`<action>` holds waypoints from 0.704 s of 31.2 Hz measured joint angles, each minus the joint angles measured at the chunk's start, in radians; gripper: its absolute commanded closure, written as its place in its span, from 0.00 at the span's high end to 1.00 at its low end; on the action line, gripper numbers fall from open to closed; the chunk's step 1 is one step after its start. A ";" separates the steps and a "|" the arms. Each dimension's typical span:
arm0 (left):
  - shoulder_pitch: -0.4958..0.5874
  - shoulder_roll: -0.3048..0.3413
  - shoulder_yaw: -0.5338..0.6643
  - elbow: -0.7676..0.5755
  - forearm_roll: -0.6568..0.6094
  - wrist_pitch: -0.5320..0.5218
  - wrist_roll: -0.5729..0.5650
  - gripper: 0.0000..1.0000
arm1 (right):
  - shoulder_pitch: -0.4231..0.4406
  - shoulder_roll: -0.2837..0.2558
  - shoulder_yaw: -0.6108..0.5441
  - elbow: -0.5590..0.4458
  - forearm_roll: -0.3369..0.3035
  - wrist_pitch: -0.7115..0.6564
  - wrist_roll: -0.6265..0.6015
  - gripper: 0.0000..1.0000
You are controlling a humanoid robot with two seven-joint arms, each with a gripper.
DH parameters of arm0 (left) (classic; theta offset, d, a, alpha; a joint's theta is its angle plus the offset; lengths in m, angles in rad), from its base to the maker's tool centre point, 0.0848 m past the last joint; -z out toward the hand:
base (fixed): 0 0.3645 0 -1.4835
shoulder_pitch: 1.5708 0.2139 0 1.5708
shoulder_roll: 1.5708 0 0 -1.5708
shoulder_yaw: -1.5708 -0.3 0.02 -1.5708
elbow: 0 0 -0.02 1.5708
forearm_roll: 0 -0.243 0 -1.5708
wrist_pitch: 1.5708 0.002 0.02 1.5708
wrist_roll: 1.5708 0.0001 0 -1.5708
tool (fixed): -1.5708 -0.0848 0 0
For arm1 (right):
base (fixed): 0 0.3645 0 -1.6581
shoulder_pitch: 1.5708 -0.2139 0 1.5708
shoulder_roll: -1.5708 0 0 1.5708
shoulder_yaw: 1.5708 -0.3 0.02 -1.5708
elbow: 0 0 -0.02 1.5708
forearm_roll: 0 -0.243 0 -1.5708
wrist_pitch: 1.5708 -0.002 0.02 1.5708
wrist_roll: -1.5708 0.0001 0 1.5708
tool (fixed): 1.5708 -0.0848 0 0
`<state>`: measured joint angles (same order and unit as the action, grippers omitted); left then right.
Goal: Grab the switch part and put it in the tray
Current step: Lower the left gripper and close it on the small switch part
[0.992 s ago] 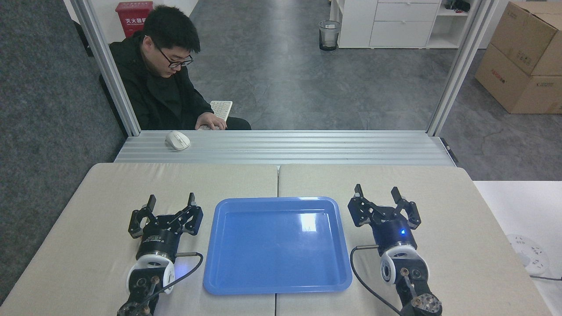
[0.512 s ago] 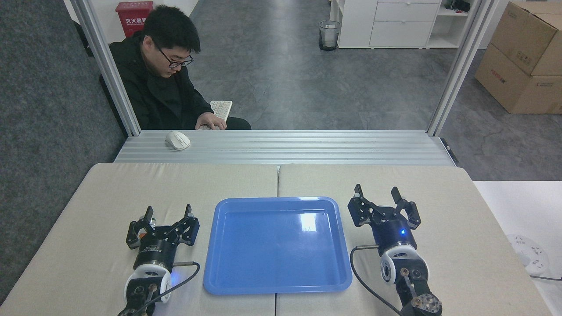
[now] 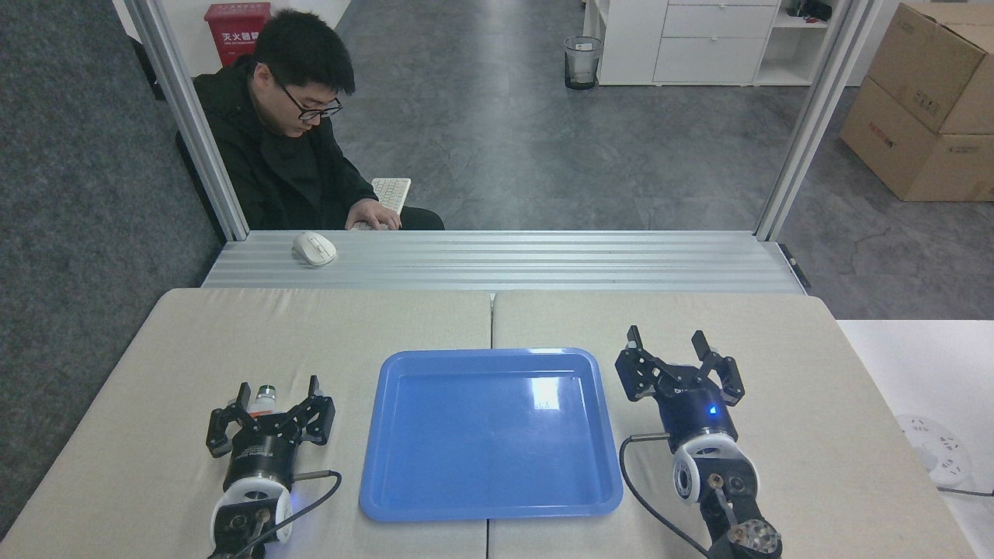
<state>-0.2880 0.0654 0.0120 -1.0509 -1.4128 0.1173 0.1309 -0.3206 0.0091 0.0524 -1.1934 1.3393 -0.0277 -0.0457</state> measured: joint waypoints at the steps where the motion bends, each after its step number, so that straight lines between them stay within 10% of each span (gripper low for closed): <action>1: 0.001 0.001 -0.001 0.002 -0.001 0.001 0.000 1.00 | 0.000 0.000 0.000 0.000 0.000 0.000 0.000 1.00; 22: 0.005 0.013 -0.009 0.062 -0.009 0.008 -0.003 1.00 | 0.000 0.000 0.000 0.000 0.000 0.000 -0.001 1.00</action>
<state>-0.2826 0.0787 0.0033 -0.9886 -1.4222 0.1248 0.1283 -0.3206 0.0091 0.0523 -1.1934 1.3393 -0.0276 -0.0468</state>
